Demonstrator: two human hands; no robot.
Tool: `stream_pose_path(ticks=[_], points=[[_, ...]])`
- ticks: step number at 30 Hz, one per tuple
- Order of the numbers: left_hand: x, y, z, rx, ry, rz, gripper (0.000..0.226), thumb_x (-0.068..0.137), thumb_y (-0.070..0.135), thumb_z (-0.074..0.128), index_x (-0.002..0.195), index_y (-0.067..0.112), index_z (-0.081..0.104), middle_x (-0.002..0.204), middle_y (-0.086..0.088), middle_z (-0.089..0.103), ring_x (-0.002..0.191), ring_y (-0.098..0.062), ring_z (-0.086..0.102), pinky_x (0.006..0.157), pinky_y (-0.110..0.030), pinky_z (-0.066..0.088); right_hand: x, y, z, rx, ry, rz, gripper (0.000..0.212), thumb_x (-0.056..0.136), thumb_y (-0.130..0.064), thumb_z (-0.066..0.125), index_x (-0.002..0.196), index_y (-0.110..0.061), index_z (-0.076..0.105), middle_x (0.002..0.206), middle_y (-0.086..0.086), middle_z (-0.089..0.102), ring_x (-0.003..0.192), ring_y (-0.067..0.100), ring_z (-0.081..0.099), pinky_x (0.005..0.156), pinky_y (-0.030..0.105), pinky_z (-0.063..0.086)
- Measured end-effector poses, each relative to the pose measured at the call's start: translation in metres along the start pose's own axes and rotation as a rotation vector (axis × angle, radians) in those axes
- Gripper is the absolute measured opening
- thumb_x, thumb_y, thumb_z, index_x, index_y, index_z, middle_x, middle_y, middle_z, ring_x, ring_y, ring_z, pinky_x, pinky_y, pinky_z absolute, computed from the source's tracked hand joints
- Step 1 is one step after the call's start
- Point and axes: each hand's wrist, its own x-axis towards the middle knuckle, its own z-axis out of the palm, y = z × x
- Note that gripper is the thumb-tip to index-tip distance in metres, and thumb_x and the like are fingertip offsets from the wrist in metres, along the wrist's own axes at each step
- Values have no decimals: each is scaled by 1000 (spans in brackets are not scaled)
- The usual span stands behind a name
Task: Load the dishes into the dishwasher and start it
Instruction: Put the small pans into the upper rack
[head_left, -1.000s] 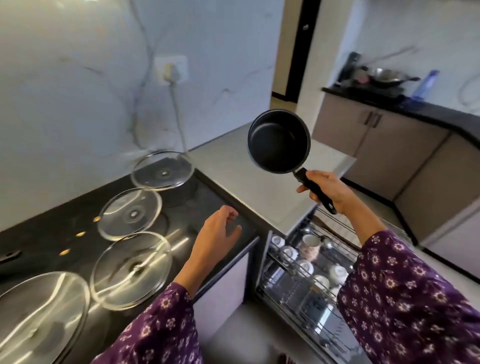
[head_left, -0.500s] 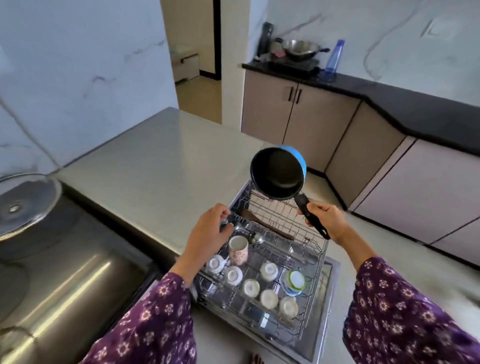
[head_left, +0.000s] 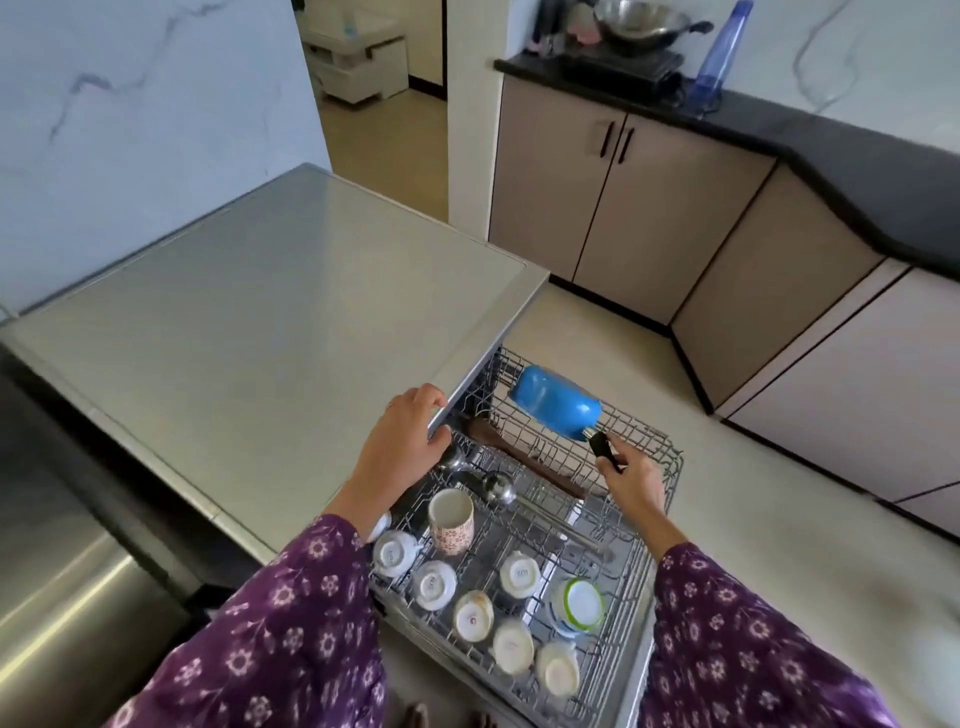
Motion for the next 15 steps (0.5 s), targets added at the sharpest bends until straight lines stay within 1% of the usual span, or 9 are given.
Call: stream_pose_path(ticks=[2, 4, 5, 8, 10, 12, 14, 15], points=[[12, -6, 8, 27, 8, 20, 28, 87, 16, 62, 112, 7, 54, 111, -8, 59, 93, -19, 54, 76, -25, 44, 13, -4, 18, -36, -16, -27, 47, 90, -22, 62, 135, -25, 49, 99, 7, 69, 59, 17, 61, 42, 19, 40], [26, -13, 15, 43, 25, 47, 29, 86, 17, 63, 112, 8, 54, 112, -7, 58, 91, -18, 53, 74, -22, 40, 30, -7, 38, -48, -31, -22, 42, 89, -18, 63, 129, -20, 55, 99, 8, 69, 70, 21, 65, 45, 17, 38], [32, -17, 18, 50, 33, 61, 29, 86, 18, 63, 112, 8, 54, 112, -7, 57, 93, -19, 53, 74, -22, 40, 39, -8, 49, -46, -43, -19, 40, 88, -16, 64, 126, -17, 56, 99, 7, 69, 71, 20, 64, 46, 16, 37], [45, -30, 30, 42, 51, 87, 32, 84, 21, 65, 111, 7, 53, 109, -6, 56, 94, -21, 52, 75, -26, 44, 65, -5, 83, -36, -83, 37, 39, 85, -13, 66, 124, -13, 57, 97, 5, 66, 63, 12, 58, 51, 18, 42], [49, -38, 38, 50, 55, 102, 35, 83, 25, 66, 110, 8, 52, 108, -5, 55, 93, -21, 52, 77, -31, 47, 78, -4, 105, -56, -97, 60, 40, 85, -9, 65, 124, -12, 58, 99, 6, 66, 66, 12, 59, 52, 19, 45], [50, -45, 44, 58, 67, 124, 37, 82, 28, 66, 109, 9, 51, 107, -3, 54, 92, -20, 51, 79, -33, 47, 86, -7, 122, -68, -99, 48, 42, 84, -7, 65, 125, -11, 57, 103, 9, 66, 70, 13, 57, 54, 17, 43], [49, -50, 48, 44, 79, 135, 36, 81, 30, 64, 109, 10, 51, 108, -1, 53, 94, -18, 49, 83, -31, 46, 91, -9, 137, -50, -102, 26, 42, 83, -5, 66, 124, -12, 57, 107, 10, 66, 74, 14, 55, 59, 17, 44], [48, -51, 49, 36, 84, 137, 36, 82, 31, 63, 109, 10, 51, 109, -1, 53, 96, -17, 49, 85, -29, 44, 93, -7, 144, -37, -96, 12, 41, 82, -5, 67, 122, -14, 58, 108, 9, 66, 77, 14, 56, 63, 20, 47]])
